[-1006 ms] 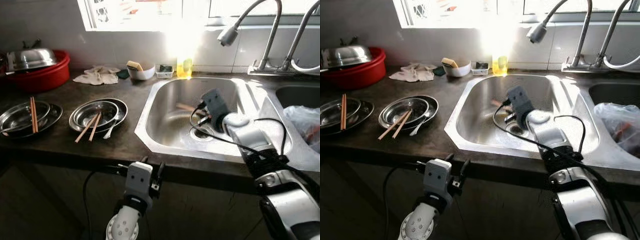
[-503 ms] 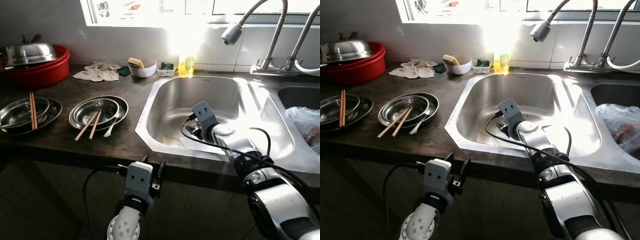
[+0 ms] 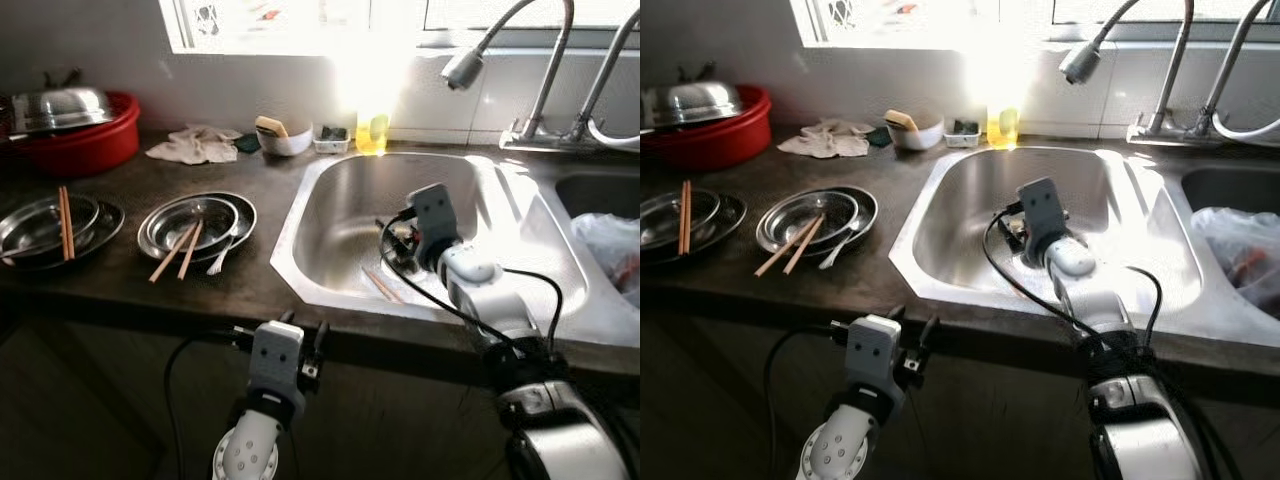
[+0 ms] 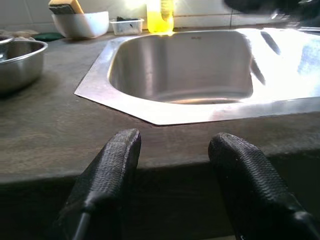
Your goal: Kitchen organization
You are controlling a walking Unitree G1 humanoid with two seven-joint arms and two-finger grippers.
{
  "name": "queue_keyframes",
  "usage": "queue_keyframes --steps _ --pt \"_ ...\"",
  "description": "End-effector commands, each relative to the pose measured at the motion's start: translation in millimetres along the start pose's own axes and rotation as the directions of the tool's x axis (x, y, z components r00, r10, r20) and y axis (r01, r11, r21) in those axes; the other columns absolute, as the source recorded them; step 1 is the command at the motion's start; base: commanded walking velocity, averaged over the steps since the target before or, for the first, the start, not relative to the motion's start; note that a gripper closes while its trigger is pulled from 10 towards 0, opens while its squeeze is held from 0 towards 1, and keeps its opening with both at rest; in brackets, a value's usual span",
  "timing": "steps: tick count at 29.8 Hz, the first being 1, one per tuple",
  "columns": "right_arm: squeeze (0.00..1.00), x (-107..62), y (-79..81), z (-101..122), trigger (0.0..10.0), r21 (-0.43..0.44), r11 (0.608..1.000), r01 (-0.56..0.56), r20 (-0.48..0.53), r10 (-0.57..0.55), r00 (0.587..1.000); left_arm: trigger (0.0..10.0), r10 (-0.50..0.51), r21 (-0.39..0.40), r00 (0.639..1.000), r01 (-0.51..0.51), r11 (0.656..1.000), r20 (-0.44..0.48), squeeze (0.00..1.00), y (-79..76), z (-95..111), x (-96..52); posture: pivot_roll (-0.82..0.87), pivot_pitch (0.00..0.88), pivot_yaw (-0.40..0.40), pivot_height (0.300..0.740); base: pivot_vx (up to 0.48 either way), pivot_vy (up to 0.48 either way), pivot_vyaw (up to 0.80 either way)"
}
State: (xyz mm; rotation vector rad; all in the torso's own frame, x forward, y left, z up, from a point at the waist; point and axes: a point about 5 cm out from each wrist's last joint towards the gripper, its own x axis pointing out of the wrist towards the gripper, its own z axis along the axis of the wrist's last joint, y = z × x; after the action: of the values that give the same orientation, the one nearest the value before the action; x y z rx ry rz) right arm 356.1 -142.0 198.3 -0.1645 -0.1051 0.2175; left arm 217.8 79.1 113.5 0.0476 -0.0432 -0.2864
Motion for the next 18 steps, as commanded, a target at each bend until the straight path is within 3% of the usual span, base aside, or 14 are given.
queue_keyframes --steps 1,2,6,13,18 --pt "0.00 -12.8 -3.8 13 10.0 0.060 0.995 0.083 0.090 -0.088 0.992 10.0 -0.003 0.002 1.000 0.003 1.000 -0.013 0.00 2.4 -2 0.0 0.04 0.011 -0.011 0.740 0.000 0.000 0.00" --pt "0.00 -12.8 -3.8 13 10.0 0.060 0.995 0.083 0.090 -0.088 0.992 10.0 -0.003 0.002 1.000 0.003 1.000 -0.013 0.00 2.4 -2 0.0 0.04 0.011 -0.011 0.740 0.000 0.000 0.00" --pt "0.00 -40.3 5.7 15 10.0 0.135 0.980 0.149 0.117 -0.165 0.979 10.0 0.000 0.002 1.000 0.000 1.000 -0.015 0.00 4.0 -2 -0.9 0.03 0.010 -0.004 0.740 0.000 0.000 0.00" --pt "0.00 -80.8 20.7 7 10.0 0.078 0.992 0.101 0.187 -0.114 0.976 10.0 -0.001 0.002 1.000 0.001 1.000 -0.007 0.00 5.1 -1 -2.3 0.02 0.005 0.006 0.740 0.000 0.000 0.00" --pt "0.00 -100.5 25.7 -4 10.0 0.077 0.992 0.095 0.137 -0.105 0.985 10.0 0.012 0.007 1.000 -0.012 1.000 0.004 0.00 8.2 1 -5.1 0.02 0.003 0.009 0.740 0.000 0.000 0.00"
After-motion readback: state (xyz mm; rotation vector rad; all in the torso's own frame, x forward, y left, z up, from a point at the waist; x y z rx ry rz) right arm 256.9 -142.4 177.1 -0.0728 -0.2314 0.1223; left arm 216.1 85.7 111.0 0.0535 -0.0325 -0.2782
